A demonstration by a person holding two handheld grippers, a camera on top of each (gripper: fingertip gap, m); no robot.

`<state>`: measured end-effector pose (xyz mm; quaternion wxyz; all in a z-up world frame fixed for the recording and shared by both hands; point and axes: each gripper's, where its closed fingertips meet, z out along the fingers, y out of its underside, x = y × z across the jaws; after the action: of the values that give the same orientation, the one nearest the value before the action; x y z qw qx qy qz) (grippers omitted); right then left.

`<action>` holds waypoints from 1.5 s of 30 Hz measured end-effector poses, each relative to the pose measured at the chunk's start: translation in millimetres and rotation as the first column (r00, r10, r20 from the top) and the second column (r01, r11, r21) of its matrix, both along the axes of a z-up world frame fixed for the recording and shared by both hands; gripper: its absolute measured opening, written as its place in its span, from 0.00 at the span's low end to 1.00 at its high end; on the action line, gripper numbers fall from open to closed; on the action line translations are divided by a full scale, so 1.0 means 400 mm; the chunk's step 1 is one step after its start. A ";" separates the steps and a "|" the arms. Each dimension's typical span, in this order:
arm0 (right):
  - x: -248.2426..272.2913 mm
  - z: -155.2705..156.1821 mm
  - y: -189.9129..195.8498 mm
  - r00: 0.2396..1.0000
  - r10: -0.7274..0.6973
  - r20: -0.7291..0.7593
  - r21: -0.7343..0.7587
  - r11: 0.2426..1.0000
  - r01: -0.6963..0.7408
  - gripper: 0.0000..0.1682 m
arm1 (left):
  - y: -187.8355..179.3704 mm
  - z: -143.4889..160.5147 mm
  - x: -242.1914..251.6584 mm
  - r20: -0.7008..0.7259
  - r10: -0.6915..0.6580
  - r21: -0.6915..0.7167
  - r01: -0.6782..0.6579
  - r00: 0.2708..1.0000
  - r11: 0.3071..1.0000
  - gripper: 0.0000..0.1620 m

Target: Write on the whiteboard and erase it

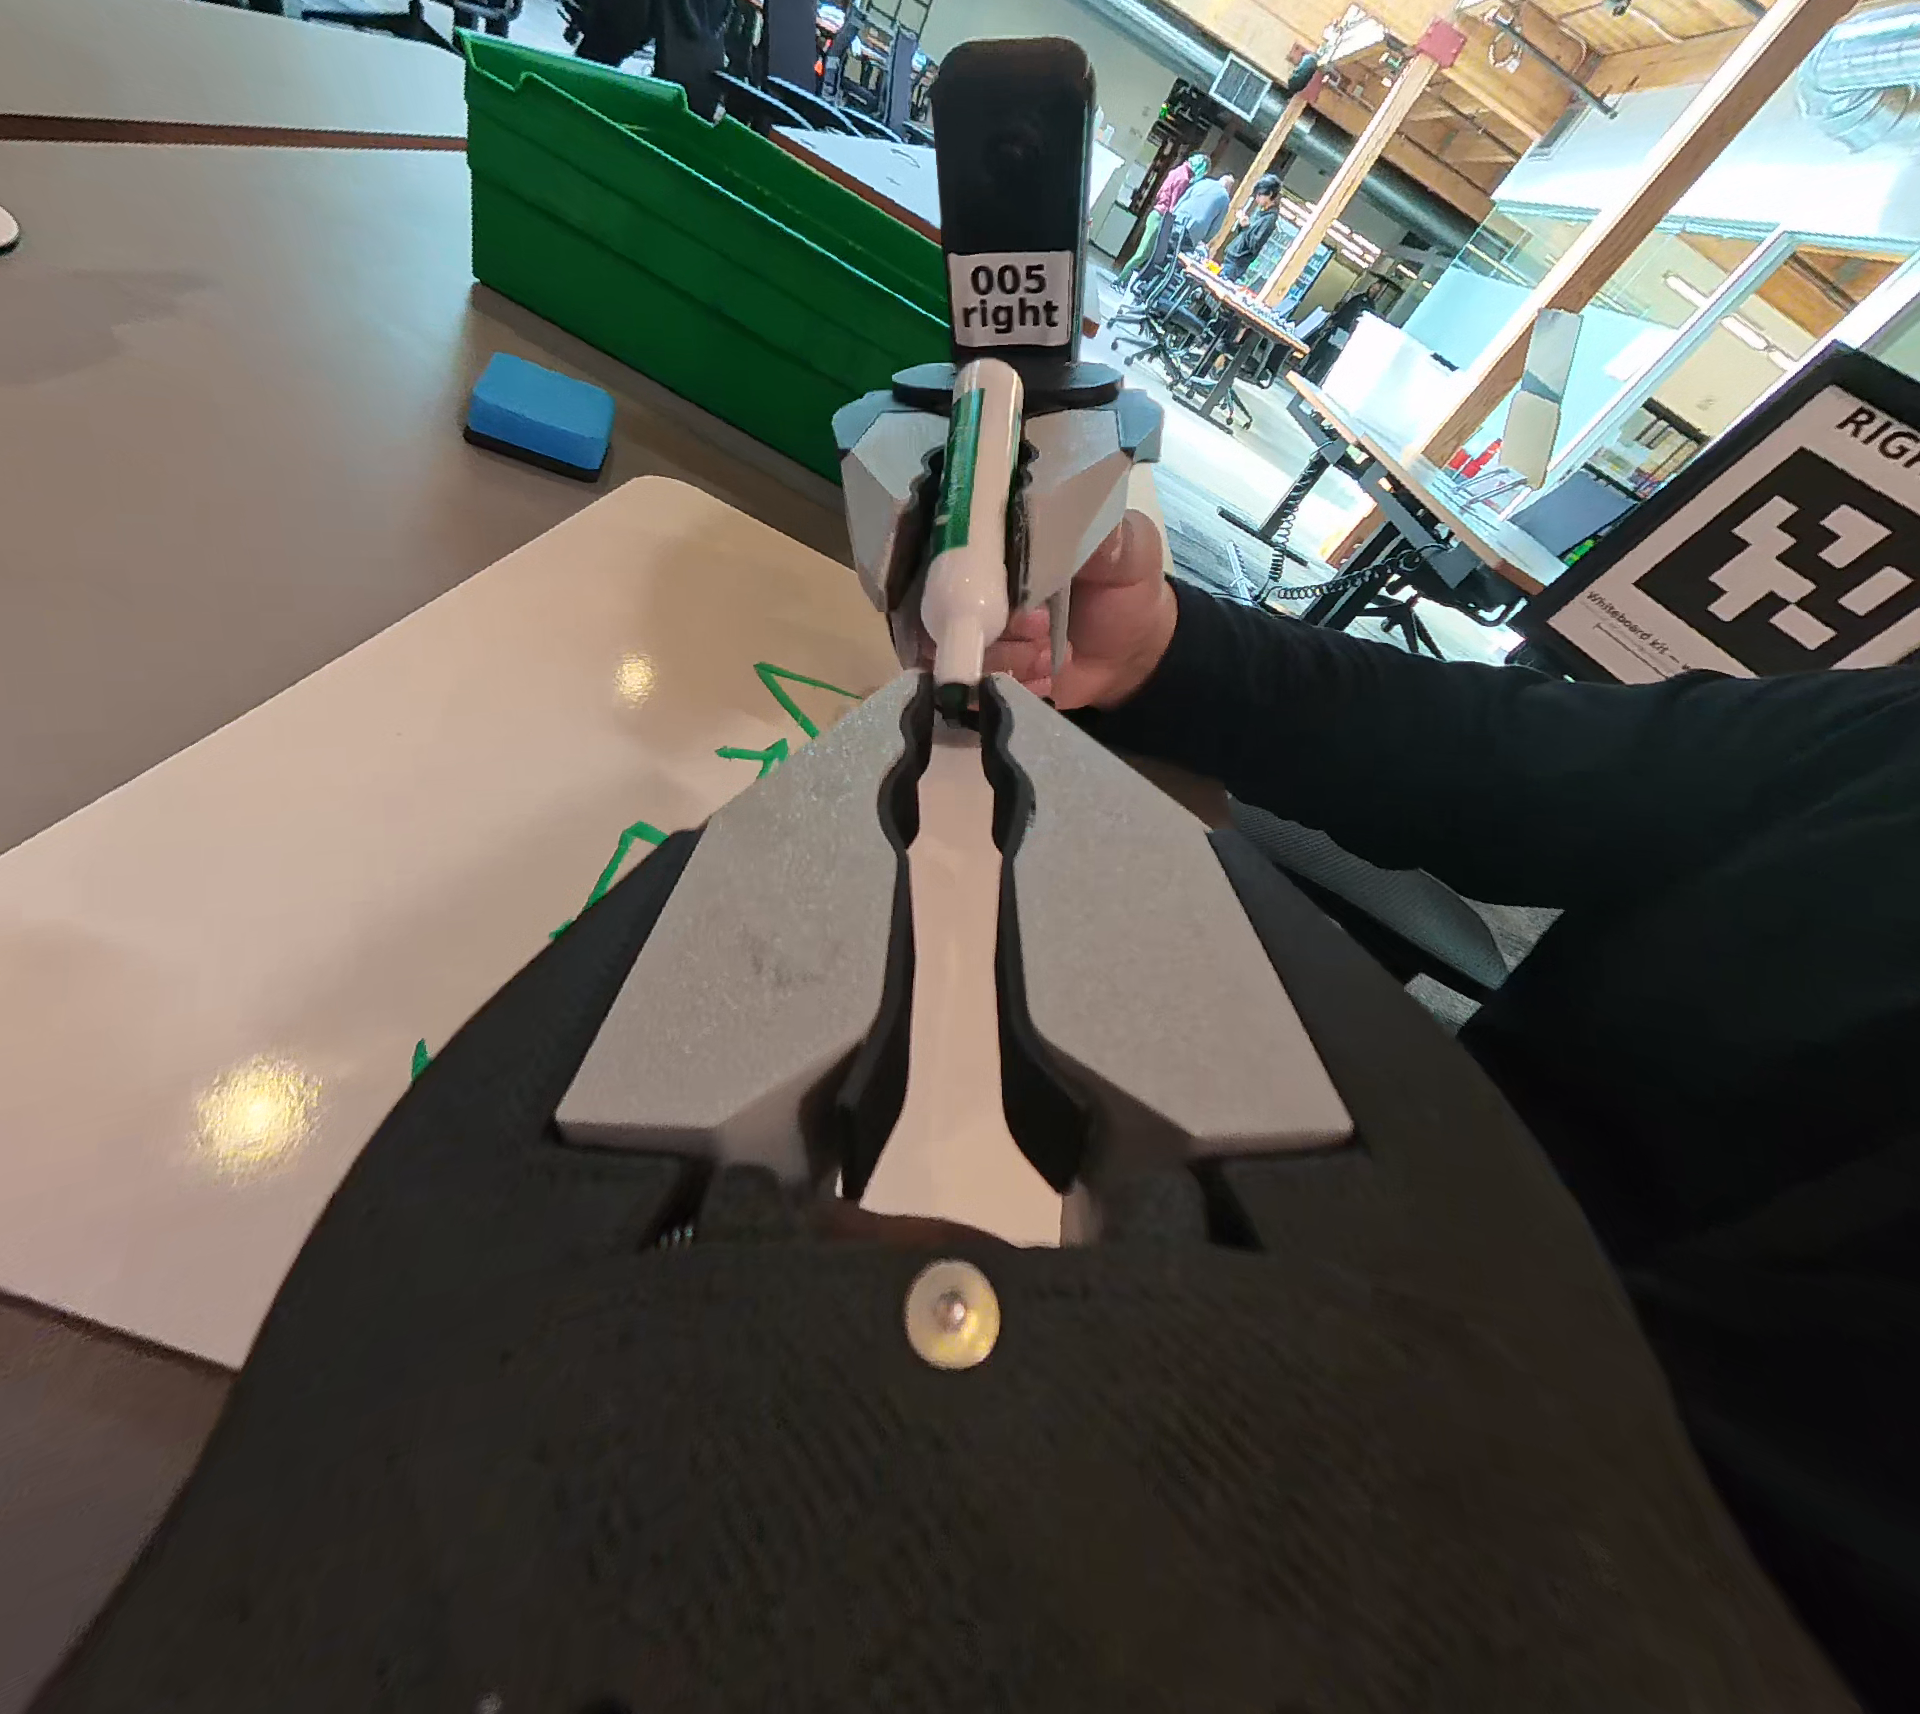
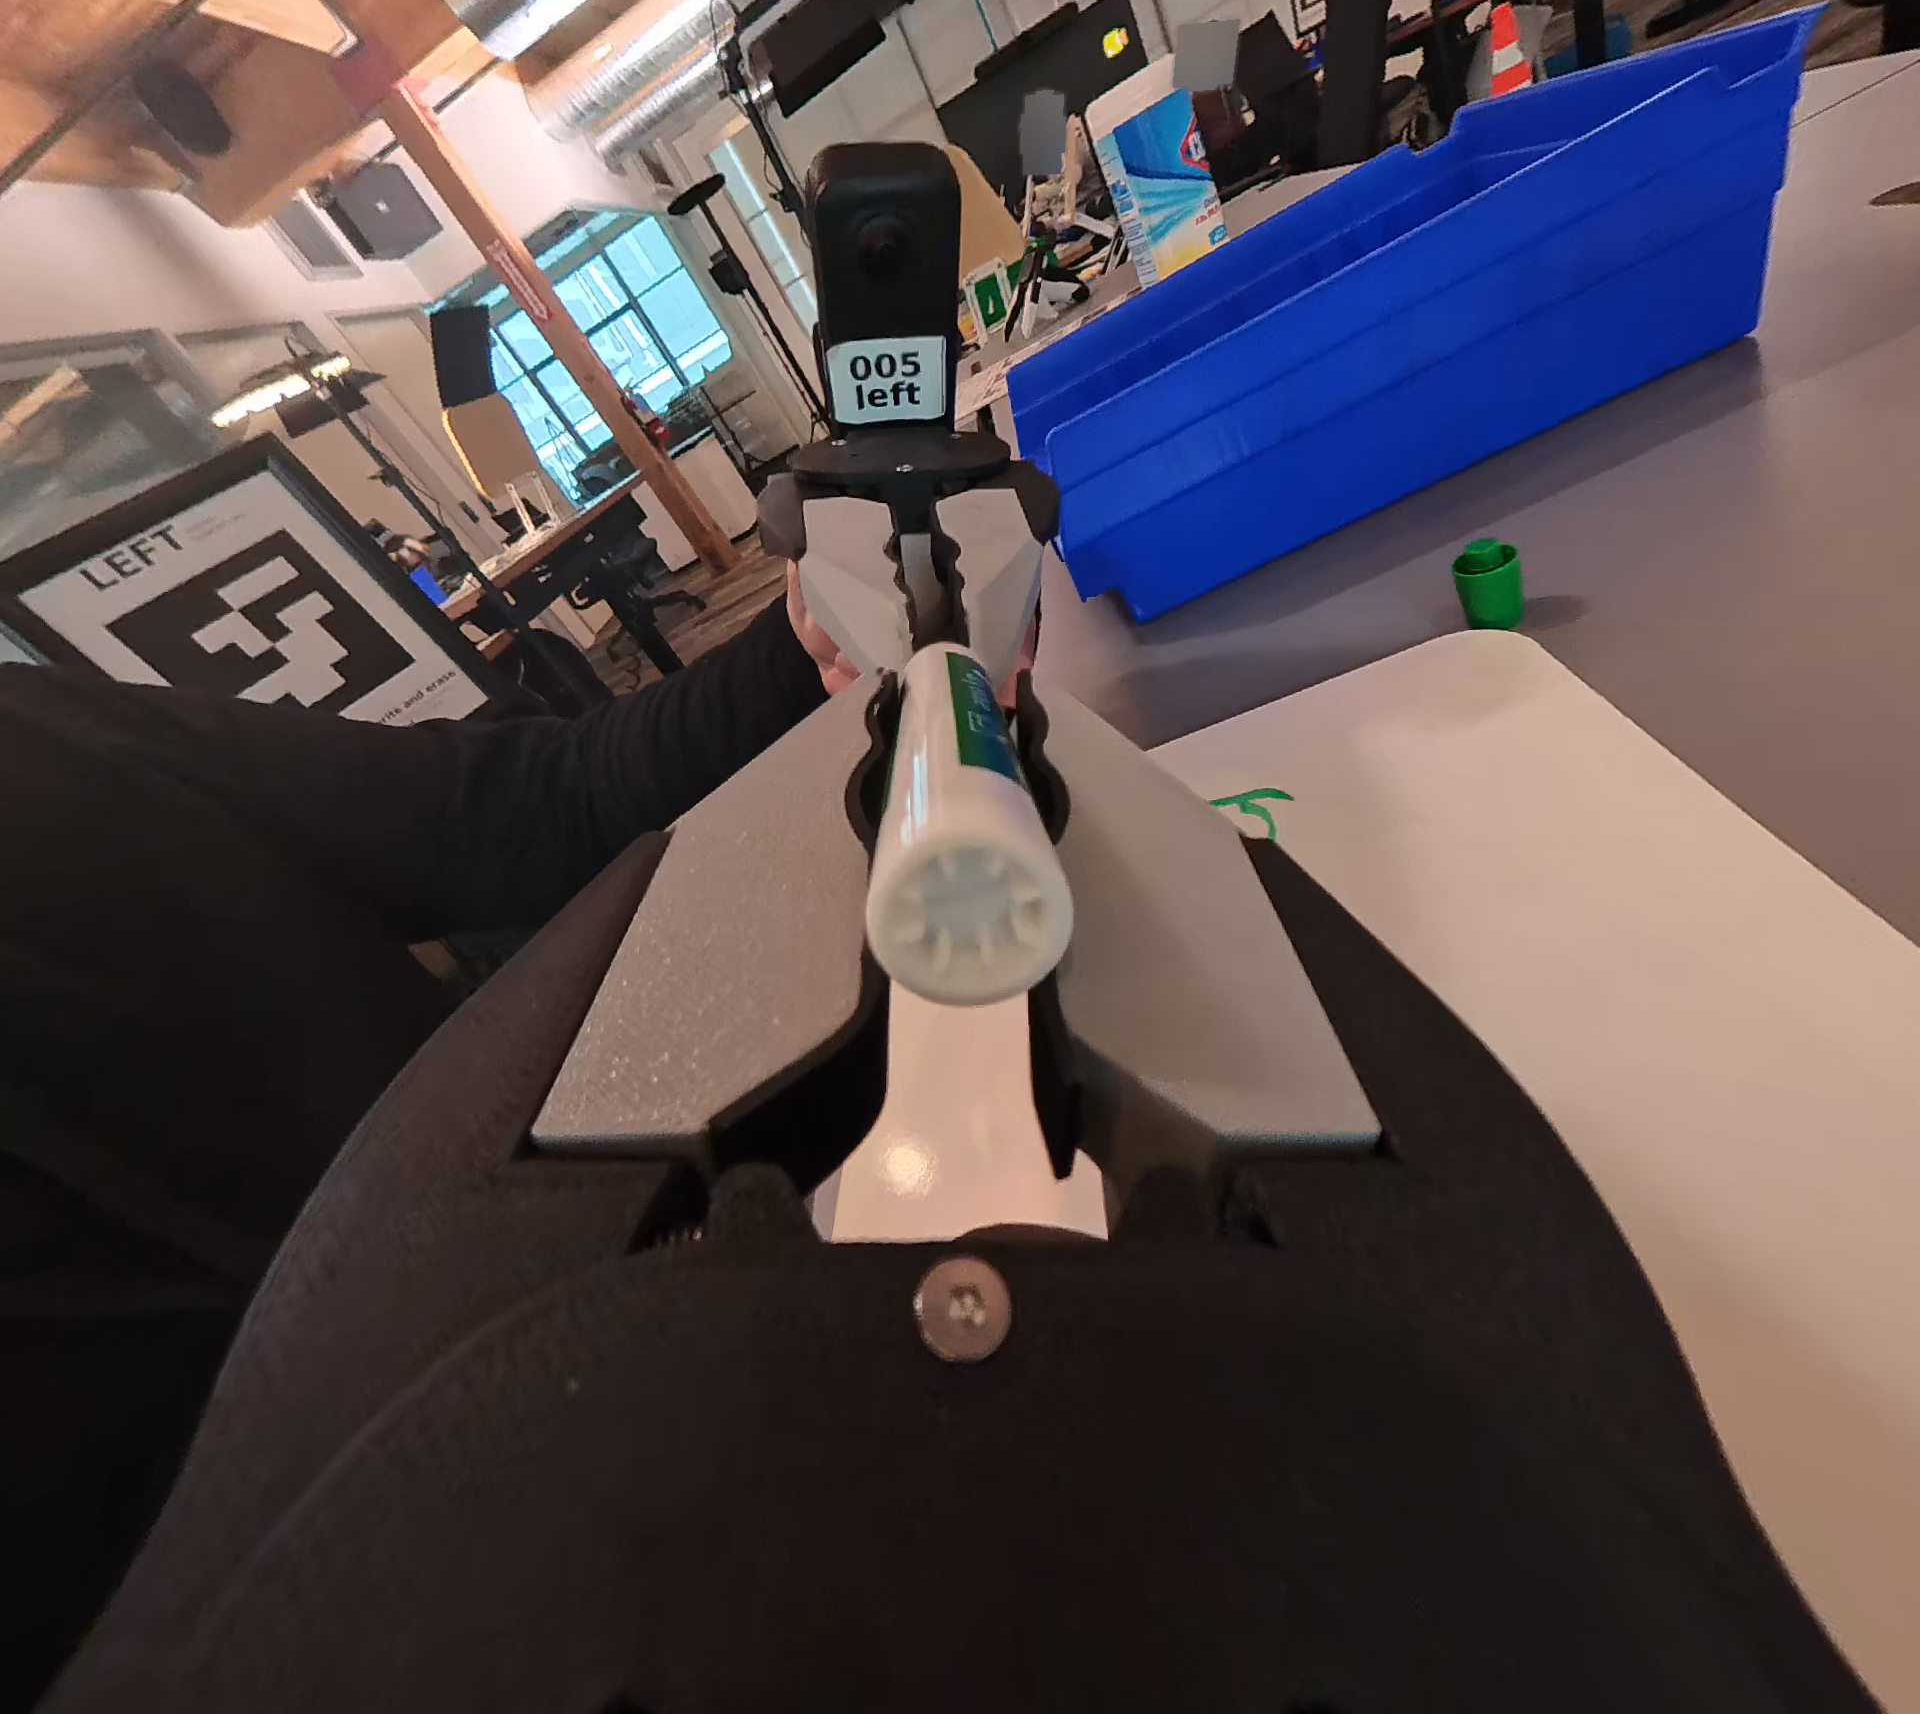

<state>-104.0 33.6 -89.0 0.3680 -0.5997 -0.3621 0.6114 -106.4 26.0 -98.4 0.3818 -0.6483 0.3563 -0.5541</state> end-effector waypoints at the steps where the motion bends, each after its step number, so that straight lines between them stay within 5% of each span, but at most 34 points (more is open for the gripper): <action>1: 0.003 0.002 0.003 1.000 -0.007 -0.003 0.000 1.000 0.007 0.12 | 0.000 -0.002 0.001 -0.002 0.000 -0.003 0.000 1.000 1.000 0.04; 45: 0.030 -0.016 0.003 0.995 -0.007 0.101 0.023 1.000 0.005 0.16 | 0.010 0.024 -0.017 0.052 0.021 -0.005 -0.020 0.998 1.000 0.03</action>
<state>-91.8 34.9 -95.4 0.3579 -0.6266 -0.3856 0.5749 -113.3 30.0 -88.6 0.3951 -0.6382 0.3383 -0.5676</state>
